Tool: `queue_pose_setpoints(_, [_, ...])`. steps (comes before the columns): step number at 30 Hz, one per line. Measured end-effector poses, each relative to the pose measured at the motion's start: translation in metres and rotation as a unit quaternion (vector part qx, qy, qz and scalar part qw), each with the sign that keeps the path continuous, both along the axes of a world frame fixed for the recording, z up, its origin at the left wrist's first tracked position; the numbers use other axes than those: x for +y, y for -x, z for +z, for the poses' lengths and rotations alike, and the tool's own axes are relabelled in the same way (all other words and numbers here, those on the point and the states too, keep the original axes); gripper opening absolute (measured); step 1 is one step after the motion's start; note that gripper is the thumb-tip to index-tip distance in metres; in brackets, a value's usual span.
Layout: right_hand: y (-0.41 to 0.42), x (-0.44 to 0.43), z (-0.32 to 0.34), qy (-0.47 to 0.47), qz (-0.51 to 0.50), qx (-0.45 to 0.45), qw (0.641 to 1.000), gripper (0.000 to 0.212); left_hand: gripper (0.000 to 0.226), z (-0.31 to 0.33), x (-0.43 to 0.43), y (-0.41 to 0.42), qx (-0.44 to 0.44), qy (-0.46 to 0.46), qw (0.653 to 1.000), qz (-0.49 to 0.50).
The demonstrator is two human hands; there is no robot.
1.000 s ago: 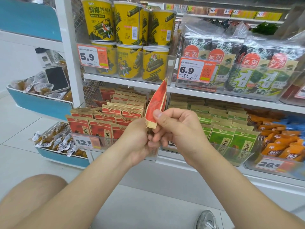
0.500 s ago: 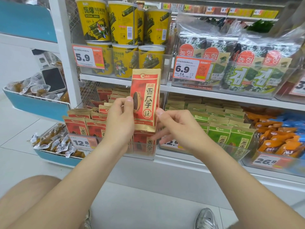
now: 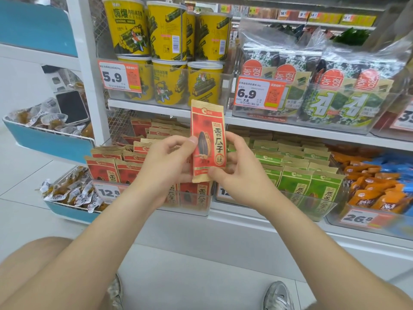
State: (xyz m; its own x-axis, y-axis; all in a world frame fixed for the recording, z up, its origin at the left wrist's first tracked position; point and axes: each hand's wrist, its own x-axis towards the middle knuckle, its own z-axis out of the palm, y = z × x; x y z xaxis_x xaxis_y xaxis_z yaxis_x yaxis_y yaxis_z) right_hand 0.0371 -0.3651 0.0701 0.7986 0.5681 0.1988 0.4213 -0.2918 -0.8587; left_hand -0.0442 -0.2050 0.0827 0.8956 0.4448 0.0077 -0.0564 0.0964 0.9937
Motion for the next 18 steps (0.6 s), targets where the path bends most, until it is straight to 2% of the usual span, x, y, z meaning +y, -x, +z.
queue_pose_setpoints(3, [0.0, 0.001, 0.002, -0.046, 0.04, 0.071, 0.996, 0.08, 0.031, -0.001, -0.004, 0.002, -0.02, 0.009, 0.999, -0.036])
queue_pose_setpoints(7, [0.001, -0.006, 0.006, -0.05, 0.114, 0.103, 0.987, 0.063, 0.035, 0.002, -0.005, 0.005, -0.05, -0.018, 0.996, -0.068])
queue_pose_setpoints(8, [0.003, -0.006, 0.007, -0.069, 0.128, 0.129, 0.981, 0.067, 0.037, 0.003, -0.005, 0.005, -0.055, -0.028, 0.996, -0.07])
queue_pose_setpoints(11, [0.006, -0.001, 0.004, -0.098, 0.142, 0.159, 0.972, 0.105, 0.032, 0.006, -0.003, 0.005, -0.075, -0.057, 0.994, -0.053])
queue_pose_setpoints(12, [0.006, 0.001, 0.001, -0.104, 0.15, 0.154, 0.971, 0.104, 0.027, 0.007, -0.001, 0.004, -0.078, -0.076, 0.993, -0.04])
queue_pose_setpoints(14, [0.005, 0.003, -0.002, -0.103, 0.151, 0.14, 0.973, 0.088, 0.022, 0.006, 0.002, 0.003, -0.076, -0.111, 0.991, -0.02])
queue_pose_setpoints(16, [0.003, 0.004, -0.005, -0.108, 0.139, 0.131, 0.976, 0.074, 0.023, 0.005, 0.004, 0.002, -0.074, -0.131, 0.989, -0.017])
queue_pose_setpoints(18, [0.002, 0.005, -0.006, -0.111, 0.137, 0.133, 0.975, 0.07, 0.024, 0.004, 0.004, 0.003, -0.071, -0.147, 0.986, -0.019])
